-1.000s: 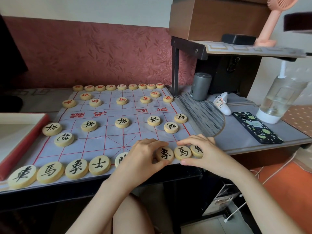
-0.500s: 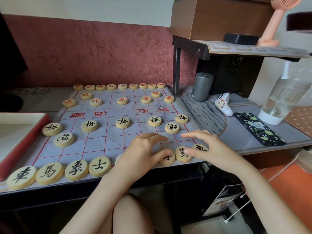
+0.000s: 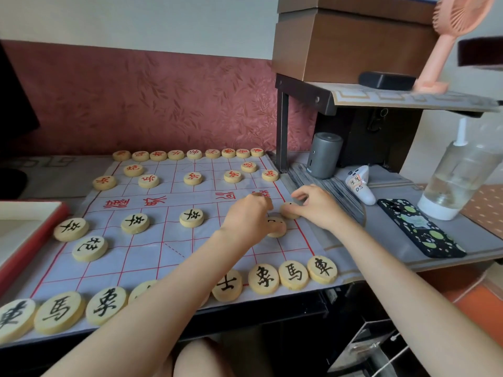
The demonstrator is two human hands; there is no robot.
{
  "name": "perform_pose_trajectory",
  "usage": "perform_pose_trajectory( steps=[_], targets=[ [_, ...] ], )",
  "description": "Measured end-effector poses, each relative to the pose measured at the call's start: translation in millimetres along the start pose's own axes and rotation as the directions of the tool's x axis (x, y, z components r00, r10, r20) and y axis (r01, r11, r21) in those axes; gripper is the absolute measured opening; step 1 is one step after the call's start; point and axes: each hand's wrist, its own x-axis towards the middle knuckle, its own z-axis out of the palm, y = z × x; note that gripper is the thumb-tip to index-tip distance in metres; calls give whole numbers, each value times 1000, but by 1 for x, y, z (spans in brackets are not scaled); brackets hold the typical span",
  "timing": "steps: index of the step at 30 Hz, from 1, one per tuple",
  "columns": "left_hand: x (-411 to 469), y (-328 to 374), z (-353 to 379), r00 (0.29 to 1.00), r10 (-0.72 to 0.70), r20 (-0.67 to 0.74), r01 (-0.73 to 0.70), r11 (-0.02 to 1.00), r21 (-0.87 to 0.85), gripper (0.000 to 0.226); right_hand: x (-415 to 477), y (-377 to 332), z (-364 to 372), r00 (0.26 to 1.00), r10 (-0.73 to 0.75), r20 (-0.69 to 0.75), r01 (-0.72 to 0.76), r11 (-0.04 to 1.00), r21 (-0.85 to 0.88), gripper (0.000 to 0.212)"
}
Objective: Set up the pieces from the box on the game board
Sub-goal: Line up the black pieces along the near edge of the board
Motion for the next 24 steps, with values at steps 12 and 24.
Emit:
perform_pose_trajectory(
  steps=[12,24],
  targets=[
    [0,0,4,996,43,84,-41,999,-29,56,8,3,7,997,40,66,-41,999,22,40],
    [-1,-1,8,976,175,126,-145,965,-219,39,1,7,-3,967,-73,242,31,985,172,48]
  ],
)
